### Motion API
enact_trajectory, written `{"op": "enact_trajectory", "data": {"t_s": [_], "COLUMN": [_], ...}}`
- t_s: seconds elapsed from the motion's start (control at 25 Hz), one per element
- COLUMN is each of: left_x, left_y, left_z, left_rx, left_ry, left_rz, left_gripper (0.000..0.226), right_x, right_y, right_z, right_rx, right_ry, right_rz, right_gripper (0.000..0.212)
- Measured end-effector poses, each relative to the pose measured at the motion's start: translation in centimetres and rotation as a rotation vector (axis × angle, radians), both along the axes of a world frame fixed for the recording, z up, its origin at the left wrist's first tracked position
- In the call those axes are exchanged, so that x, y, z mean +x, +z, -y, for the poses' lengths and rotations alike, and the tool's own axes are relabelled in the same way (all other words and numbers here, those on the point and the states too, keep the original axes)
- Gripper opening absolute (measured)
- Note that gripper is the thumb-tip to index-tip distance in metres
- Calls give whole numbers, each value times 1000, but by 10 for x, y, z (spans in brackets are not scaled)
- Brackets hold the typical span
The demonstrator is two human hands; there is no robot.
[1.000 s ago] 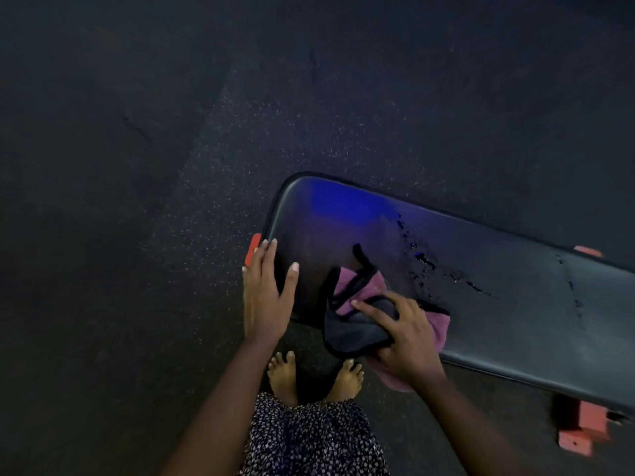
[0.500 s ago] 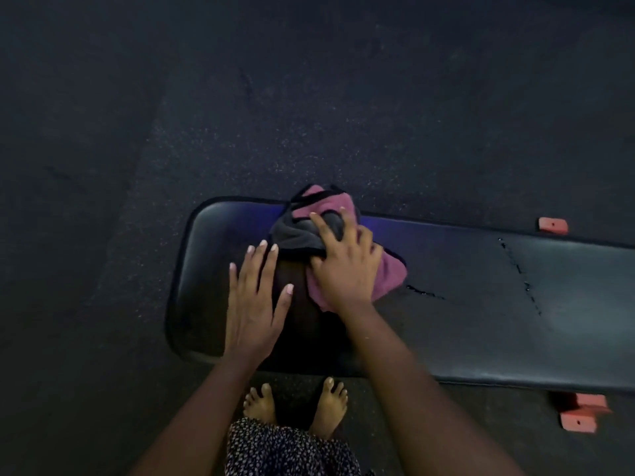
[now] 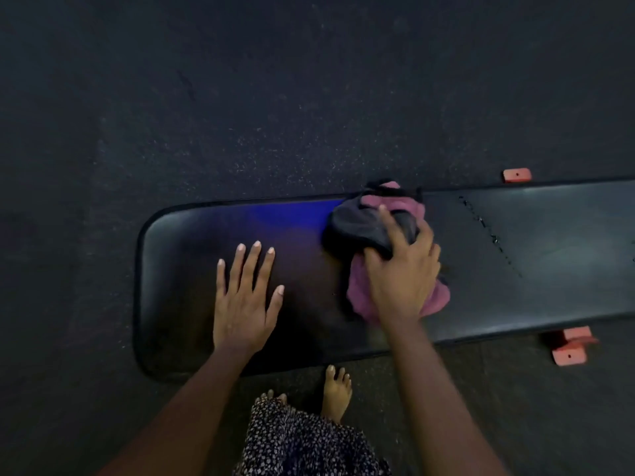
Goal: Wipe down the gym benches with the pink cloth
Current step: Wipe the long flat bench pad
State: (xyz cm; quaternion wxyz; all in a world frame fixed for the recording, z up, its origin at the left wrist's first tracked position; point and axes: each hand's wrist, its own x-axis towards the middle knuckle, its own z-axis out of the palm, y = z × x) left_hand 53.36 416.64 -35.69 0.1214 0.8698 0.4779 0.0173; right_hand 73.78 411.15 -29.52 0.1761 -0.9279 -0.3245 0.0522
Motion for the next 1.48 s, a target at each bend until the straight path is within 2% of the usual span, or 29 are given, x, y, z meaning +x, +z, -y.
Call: {"op": "enact_trajectory", "data": {"t_s": [0.16, 0.24, 0.36, 0.6, 0.84, 0.92, 1.0, 1.08, 1.24, 1.28, 1.36, 1.48], "left_x": [-9, -11, 2, 100, 208, 215, 216, 215, 214, 214, 215, 216], "left_y": [0, 3, 15, 28, 19, 11, 1, -3, -1, -1, 0, -3], "left_z": [-2, -4, 2, 34, 61, 69, 69, 68, 68, 68, 68, 66], "left_rx": [-42, -110, -176, -197, -155, -76, -2, 13, 22, 15, 11, 31], "left_ry": [-26, -9, -47, -223, -324, -324, -313, -332, -346, -337, -336, -339], "left_rz": [109, 166, 169, 119, 54, -26, -49, -71, -155, -178, -164, -114], "left_gripper": [55, 55, 60, 65, 63, 62, 62, 62, 62, 63, 62, 67], "right_x": [-127, -133, -89, 57, 163, 183, 202, 207, 169, 163, 179, 224], "right_y": [-14, -24, -28, -27, -26, -18, -4, 11, 5, -4, -16, -21], "right_z": [50, 56, 71, 119, 137, 137, 120, 83, 10, 6, 11, 29], "right_rx": [-157, -186, -172, -156, -172, -74, 148, 201, -177, -226, -228, -217], "right_ry": [185, 241, 243, -114, -124, -193, -229, -112, 534, 637, 635, 423], "right_rz": [18, 20, 80, 2, 63, -12, -116, -89, -25, -20, 20, 108], "right_gripper": [91, 90, 87, 73, 63, 57, 54, 57, 61, 61, 63, 66]}}
